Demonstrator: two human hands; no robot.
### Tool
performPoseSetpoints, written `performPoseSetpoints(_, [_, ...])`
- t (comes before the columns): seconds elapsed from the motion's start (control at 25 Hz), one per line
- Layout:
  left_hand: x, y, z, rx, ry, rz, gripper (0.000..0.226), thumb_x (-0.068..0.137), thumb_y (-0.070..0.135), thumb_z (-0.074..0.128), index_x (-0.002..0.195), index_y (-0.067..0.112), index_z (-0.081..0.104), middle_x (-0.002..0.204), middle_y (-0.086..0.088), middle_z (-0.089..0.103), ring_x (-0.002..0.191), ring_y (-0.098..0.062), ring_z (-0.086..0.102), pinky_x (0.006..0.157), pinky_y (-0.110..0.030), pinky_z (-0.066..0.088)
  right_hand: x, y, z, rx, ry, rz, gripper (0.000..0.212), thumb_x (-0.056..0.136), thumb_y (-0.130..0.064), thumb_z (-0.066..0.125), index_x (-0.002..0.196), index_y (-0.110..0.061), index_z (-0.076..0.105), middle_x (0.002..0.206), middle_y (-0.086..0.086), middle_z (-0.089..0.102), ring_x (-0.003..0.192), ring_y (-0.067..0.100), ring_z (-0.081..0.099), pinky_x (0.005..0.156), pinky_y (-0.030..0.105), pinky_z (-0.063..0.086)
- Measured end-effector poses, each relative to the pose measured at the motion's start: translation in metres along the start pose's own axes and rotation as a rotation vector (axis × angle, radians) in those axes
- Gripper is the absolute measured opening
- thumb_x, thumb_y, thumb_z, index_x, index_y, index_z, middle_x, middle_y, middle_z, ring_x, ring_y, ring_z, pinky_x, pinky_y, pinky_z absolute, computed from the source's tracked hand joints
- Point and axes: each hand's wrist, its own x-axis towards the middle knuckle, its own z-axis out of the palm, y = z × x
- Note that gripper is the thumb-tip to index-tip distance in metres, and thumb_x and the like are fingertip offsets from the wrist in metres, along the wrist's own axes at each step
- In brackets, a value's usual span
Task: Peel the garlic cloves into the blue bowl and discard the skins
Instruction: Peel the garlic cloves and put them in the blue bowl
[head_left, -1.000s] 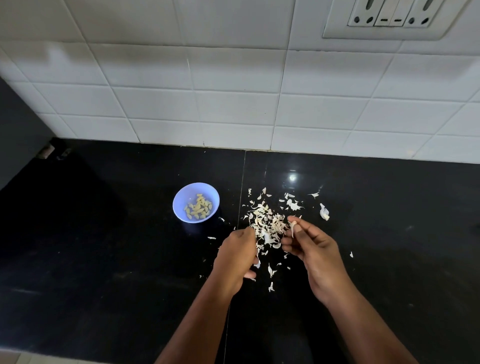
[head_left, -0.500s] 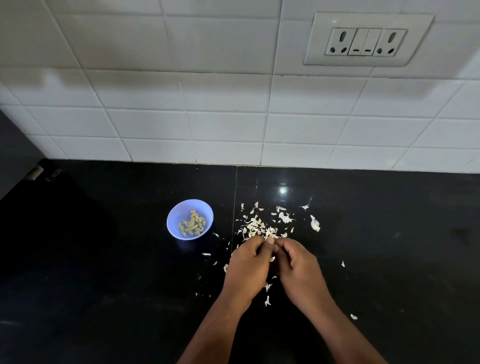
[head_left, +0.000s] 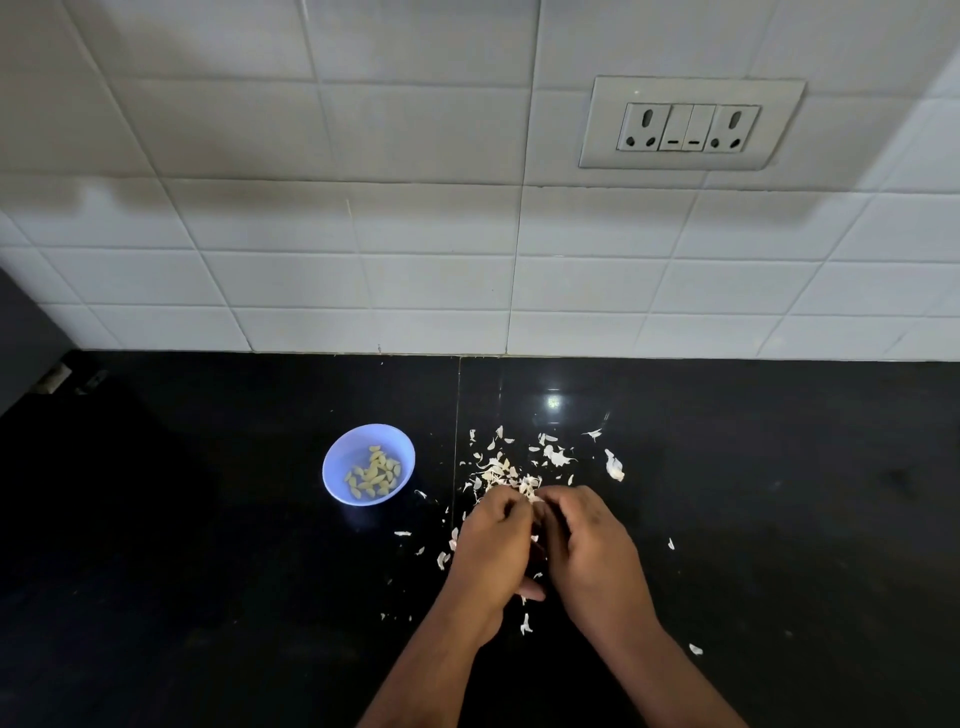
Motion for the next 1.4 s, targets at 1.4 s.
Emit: performPoseSetpoints(1.4, [-0.001,-0.026,-0.011,0.296,-0.029,0.279,0.037,0.097,0.017,0.07,0.106,0.053,0.064,0.125,0.02,0.054,0.116,0.003,0.057,0.097,-0.017,0.046,-0.001,-0.009,-0.012,0.843,0.043,0.447,0.008,0.1,-0.011,0.067,0.102,-0.008,0.075,0.075,0.003,0.07,0.061,0.014,0.062,0.059,0.026,0.055])
